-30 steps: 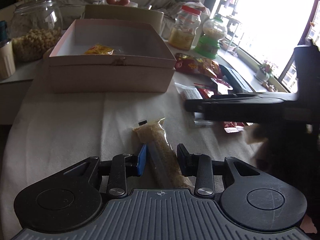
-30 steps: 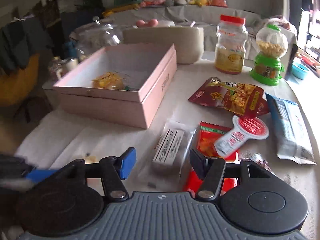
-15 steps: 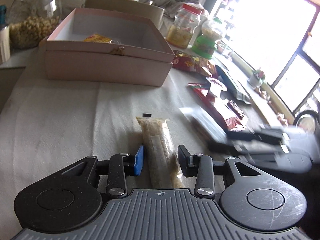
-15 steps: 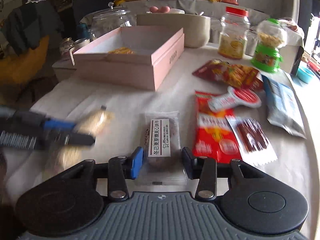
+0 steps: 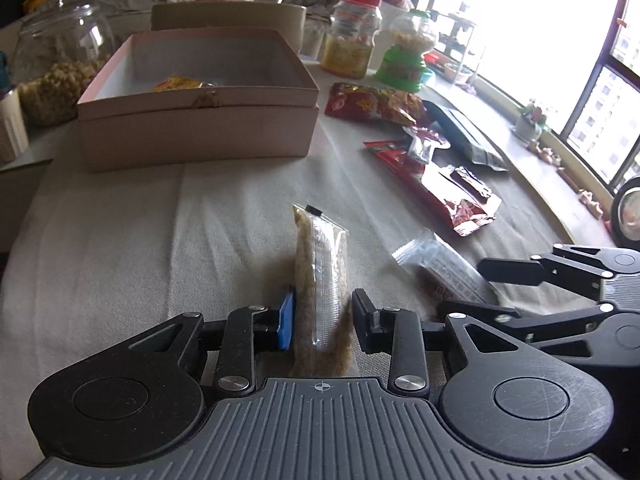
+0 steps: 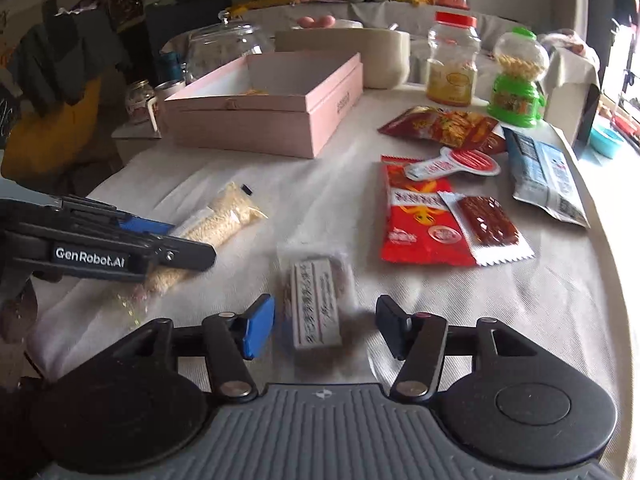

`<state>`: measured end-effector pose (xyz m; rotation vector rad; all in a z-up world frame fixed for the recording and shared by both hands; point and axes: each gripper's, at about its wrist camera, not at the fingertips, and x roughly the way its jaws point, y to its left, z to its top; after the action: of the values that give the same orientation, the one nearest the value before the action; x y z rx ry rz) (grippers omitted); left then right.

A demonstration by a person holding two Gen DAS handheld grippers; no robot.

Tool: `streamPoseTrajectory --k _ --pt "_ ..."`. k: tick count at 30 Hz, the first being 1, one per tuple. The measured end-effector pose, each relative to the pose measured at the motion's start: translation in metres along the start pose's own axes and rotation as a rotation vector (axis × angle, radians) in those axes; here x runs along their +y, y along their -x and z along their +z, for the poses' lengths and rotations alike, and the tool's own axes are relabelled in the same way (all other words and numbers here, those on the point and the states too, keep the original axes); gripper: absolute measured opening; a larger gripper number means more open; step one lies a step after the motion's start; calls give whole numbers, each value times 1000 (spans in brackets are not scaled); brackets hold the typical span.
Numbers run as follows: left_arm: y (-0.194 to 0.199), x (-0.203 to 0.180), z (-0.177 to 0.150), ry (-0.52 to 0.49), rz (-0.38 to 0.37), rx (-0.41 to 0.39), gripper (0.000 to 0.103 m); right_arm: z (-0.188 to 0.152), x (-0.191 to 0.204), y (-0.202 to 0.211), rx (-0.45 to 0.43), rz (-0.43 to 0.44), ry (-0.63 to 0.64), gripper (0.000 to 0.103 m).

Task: Organize snacks
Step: 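Grasp the rice-cracker stick with the left gripper while the right gripper grasps the biscuit packet, then carry both packets to the pink box and release them inside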

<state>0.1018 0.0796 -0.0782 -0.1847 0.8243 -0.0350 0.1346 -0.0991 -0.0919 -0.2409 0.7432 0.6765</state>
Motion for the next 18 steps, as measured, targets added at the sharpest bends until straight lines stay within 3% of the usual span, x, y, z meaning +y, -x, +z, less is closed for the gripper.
streamPoseTrajectory --k 4,8,18 --pt "0 1 0 6 -1 3 35 -3 7 -1 -19 -28 49 57" --pt "-1 1 0 6 -2 -1 35 -4 6 3 -18 -23 48 41" --pt "0 -4 -2 -14 19 -10 35 -12 10 20 -29 -17 49 38"
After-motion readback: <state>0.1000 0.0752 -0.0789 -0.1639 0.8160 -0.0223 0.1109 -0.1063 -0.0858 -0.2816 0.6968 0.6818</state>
